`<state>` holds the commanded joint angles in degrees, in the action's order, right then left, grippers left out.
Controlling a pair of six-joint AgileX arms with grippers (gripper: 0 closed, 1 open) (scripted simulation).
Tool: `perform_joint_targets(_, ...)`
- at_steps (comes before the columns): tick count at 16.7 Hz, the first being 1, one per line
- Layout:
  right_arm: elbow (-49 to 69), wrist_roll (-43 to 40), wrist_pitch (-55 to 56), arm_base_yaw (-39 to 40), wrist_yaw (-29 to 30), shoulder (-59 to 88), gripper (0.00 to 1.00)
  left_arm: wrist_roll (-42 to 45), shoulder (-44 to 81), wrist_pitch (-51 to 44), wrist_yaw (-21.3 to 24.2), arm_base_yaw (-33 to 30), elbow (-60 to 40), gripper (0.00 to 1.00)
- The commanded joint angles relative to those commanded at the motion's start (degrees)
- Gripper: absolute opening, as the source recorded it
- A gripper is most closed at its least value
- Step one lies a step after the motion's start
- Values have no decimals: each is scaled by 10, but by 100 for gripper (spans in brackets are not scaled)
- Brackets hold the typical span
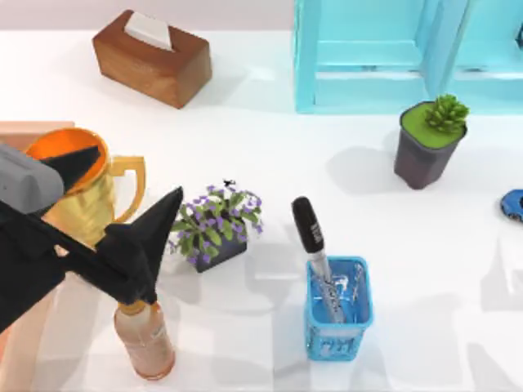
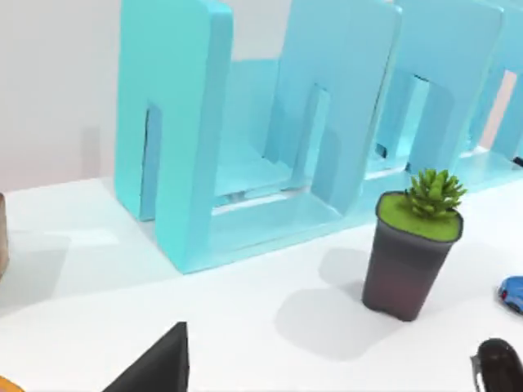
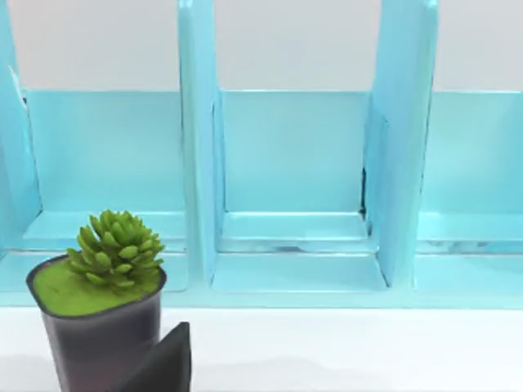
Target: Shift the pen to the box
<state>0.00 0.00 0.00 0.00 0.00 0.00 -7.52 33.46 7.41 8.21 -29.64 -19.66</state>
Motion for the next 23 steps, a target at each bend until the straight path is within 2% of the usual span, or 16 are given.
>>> perform_joint_targets(4,0,0,0,0,0,0,100,-47,123,54,9,-51,-29,100)
perform_joint_targets(9,0,0,0,0,0,0,100,-184,292,86,9,-118,-31,100)
perform_joint_targets(12,0,0,0,0,0,0,100,-238,345,91,8,-160,-27,100)
perform_joint_targets(19,0,0,0,0,0,0,100,-248,353,92,9,-171,-26,100)
perform_joint_targets(23,0,0,0,0,0,0,100,-249,395,101,9,-176,-59,100)
